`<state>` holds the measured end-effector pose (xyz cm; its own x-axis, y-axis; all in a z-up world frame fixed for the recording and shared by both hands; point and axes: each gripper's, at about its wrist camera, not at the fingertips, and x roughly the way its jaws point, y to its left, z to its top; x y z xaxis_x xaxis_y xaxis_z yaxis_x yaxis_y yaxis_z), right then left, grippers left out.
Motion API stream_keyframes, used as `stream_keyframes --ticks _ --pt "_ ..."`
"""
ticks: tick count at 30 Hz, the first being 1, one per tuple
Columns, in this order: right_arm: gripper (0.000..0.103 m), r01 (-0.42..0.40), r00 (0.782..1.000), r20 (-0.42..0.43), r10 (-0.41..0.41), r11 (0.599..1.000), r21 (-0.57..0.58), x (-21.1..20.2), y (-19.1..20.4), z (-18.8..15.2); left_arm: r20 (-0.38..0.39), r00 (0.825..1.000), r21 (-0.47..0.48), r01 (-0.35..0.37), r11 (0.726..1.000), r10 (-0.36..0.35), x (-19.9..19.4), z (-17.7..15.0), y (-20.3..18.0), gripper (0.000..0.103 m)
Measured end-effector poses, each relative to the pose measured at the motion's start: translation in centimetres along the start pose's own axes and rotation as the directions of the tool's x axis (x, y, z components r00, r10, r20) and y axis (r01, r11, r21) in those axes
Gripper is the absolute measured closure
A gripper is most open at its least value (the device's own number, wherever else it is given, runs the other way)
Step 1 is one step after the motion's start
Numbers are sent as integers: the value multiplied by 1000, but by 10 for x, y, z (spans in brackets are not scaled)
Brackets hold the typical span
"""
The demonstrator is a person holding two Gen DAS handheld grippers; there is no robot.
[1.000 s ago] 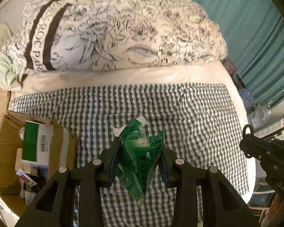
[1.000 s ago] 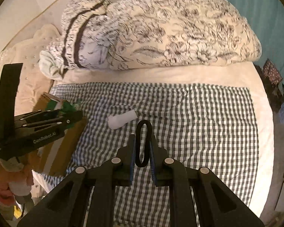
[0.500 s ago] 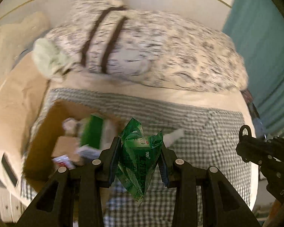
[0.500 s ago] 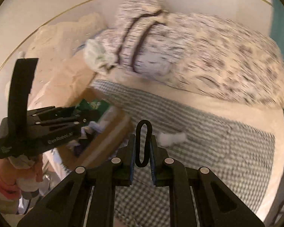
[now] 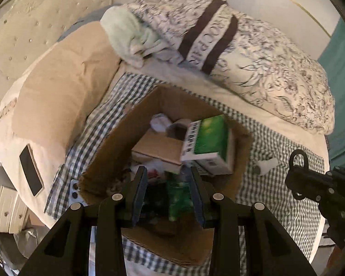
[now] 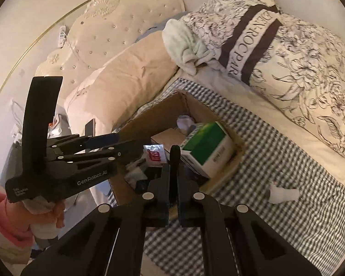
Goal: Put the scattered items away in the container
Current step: 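Open both tools to drop the wrapper and hair tie into the box, then move both tools back toward the white tube on the sheet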
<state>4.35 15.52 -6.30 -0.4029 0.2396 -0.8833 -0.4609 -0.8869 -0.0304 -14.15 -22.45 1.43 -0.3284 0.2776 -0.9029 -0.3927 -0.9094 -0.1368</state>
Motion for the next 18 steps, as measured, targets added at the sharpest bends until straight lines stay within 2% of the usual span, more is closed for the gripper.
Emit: stream_keyframes --ticks 1,3,5,6,7,9,13,18 --pt "98 7 1000 -2 -7 1000 3 4 2 2 -7 1000 0 -2 1000 2 3 0 5 64" --pt "97 9 1000 -10 -9 1000 20 13 3 7 -21 1000 7 -10 1000 10 7 1 11 54" --pt "84 25 1000 -18 -24 999 46 19 3 11 -26 1000 20 -13 1000 13 10 3 16 49" --pt "69 29 999 -15 -28 998 52 20 3 11 -29 999 28 -15 1000 15 11 5 16 41" --pt "59 39 999 -7 -39 998 58 19 3 12 -31 999 35 -18 999 19 12 6 17 37" --pt "58 44 999 5 -45 997 68 18 4 14 -27 999 47 -19 999 20 12 8 17 29" --pt "58 76 997 19 -78 992 106 12 -1 14 -39 999 82 -6 997 9 14 11 9 27" --pt "58 117 991 39 -125 979 165 -7 -20 5 -44 999 157 32 987 -26 15 10 -23 22"
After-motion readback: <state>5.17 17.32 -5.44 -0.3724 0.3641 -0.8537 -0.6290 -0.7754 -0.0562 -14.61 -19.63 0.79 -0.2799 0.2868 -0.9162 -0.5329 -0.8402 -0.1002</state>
